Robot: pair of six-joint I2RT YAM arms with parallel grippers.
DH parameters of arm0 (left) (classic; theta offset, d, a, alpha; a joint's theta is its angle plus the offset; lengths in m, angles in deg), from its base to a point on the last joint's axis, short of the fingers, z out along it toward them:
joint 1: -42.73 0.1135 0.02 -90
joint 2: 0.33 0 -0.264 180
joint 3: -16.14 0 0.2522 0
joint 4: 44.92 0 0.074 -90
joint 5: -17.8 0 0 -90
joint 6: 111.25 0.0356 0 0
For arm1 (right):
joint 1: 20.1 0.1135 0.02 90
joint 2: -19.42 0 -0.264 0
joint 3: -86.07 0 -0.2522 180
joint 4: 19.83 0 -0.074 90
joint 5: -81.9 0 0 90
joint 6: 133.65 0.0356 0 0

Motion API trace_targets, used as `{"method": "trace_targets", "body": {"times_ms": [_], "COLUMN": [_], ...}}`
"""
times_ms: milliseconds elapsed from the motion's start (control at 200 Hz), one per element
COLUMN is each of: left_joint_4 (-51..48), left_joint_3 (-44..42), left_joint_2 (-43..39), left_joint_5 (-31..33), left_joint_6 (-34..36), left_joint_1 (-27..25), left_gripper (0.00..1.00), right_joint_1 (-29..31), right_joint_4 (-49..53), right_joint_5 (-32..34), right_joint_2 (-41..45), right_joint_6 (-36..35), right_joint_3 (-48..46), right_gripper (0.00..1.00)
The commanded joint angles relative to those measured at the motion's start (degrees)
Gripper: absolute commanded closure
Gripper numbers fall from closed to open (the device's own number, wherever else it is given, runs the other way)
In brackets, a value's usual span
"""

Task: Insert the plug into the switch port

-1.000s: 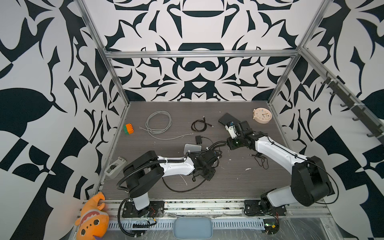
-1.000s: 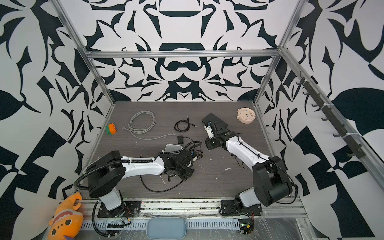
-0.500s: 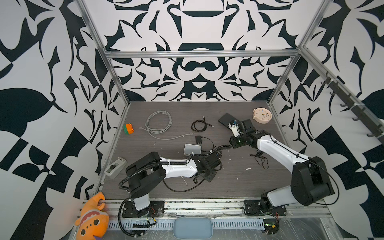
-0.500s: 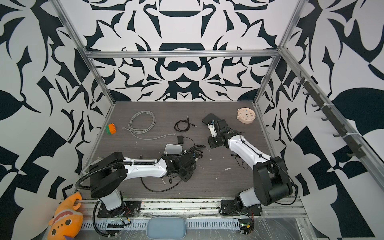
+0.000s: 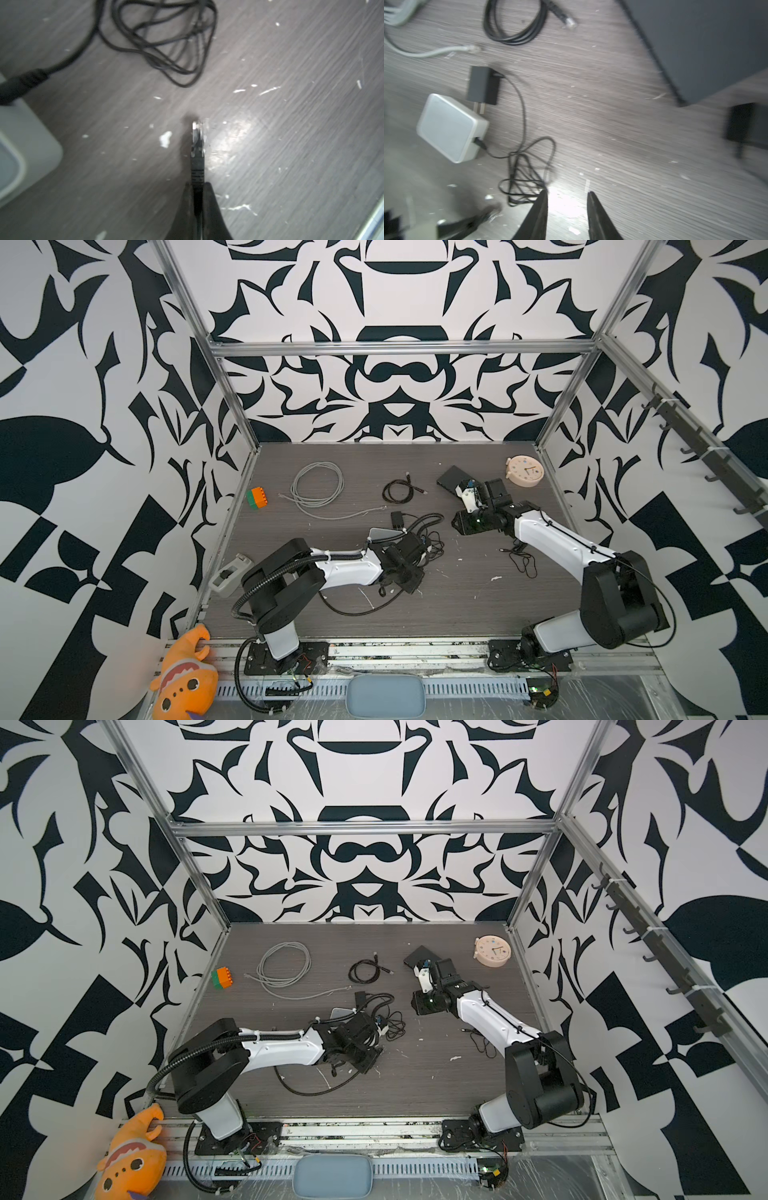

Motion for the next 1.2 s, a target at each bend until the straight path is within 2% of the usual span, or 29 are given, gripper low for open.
{"method": "trace_targets", "body": {"times_ms": [0,110,185,310,505,595,715,955,1105,1195], "left_joint_4": [0.1,2.61,3.63,5.21,6.14,7.27,9.69,10.7,11.21,11.87], "left_joint_3": [-2.07,-3.01,-3.25,-3.95,-4.15,-4.46,-5.12,-5.38,-5.29,-5.38], "left_joint_2": [-2.2,-3.96,-5.06,-6.24,-5.77,-5.86,-6.16,-6.03,-6.08,-6.38], "left_joint_5": [-10.31,-18.15,-22.57,-27.74,-30.48,-31.09,-32.29,-34.88,-36.39,-37.71], "left_joint_6": [3.68,4.23,4.45,4.75,5.38,5.03,3.81,3.36,2.85,2.23], "left_joint_1": [4.51,8.78,11.03,12.79,14.36,14.82,14.83,15.0,15.18,15.3], "left_gripper": [1.0,1.0,1.0,1.0,1.0,1.0,1.0,1.0,1.0,1.0], "right_joint_1": [0.18,0.28,0.69,3.59,10.01,10.9,10.99,10.66,10.43,10.39], "right_joint_4": [-6.13,-16.02,-21.2,-27.83,-32.48,-31.93,-27.34,-30.32,-37.58,-37.05], "right_joint_5": [-8.7,-15.82,-18.17,-18.94,-17.14,-15.6,-13.71,-16.74,-22.77,-22.82], "right_joint_2": [3.13,6.85,8.68,9.94,7.03,6.34,6.69,6.15,5.26,5.57], "right_joint_6": [5.94,13.37,18.54,25.49,32.42,32.84,28.56,25.47,26.67,25.7], "right_joint_3": [-3.13,-9.13,-12.87,-16.93,-16.88,-16.6,-15.73,-17.73,-19.56,-19.92], "right_gripper": [0.64,0.63,0.63,0.63,0.6,0.58,0.57,0.55,0.55,0.55]}}
